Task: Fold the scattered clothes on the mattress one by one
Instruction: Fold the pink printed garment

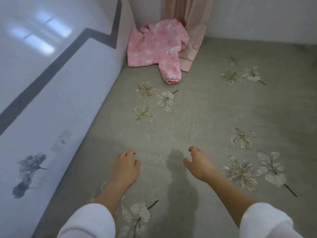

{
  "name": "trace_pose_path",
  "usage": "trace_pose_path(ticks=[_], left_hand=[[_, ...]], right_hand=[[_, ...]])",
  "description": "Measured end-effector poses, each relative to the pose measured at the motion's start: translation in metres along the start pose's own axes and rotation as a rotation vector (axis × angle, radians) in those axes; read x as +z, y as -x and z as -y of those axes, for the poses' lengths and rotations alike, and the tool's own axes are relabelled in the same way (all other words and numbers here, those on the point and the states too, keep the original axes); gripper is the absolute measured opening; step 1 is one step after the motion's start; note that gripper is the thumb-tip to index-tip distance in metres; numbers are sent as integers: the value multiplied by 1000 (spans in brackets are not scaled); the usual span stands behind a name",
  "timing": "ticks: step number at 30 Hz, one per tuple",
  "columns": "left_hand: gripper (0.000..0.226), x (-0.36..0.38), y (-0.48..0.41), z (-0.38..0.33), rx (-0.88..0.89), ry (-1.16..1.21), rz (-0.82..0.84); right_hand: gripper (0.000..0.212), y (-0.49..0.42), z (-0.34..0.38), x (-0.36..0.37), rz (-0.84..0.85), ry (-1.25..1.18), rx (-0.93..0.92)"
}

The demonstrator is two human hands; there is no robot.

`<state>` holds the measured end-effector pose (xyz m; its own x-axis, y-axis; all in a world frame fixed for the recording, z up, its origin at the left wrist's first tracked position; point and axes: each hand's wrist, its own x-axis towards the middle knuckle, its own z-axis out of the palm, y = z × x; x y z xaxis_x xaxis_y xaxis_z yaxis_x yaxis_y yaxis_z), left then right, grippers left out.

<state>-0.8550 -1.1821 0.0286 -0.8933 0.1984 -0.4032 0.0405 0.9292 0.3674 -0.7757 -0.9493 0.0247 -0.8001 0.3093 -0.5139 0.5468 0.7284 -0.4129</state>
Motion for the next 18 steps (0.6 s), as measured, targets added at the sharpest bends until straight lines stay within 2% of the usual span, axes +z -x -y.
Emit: trace_pose_path(ticks=[9, 14, 18], left_hand=[[55, 94, -175, 19, 154, -17, -28], [56, 126, -284, -7, 265, -83, -161], [55, 130, -333, -19, 215, -109, -303]], right_hand=[[66, -169, -21, 87, -189, 186, -22], [75, -221, -37, 110, -347, 233, -125], [63, -269, -32, 93, -396, 211, -255]])
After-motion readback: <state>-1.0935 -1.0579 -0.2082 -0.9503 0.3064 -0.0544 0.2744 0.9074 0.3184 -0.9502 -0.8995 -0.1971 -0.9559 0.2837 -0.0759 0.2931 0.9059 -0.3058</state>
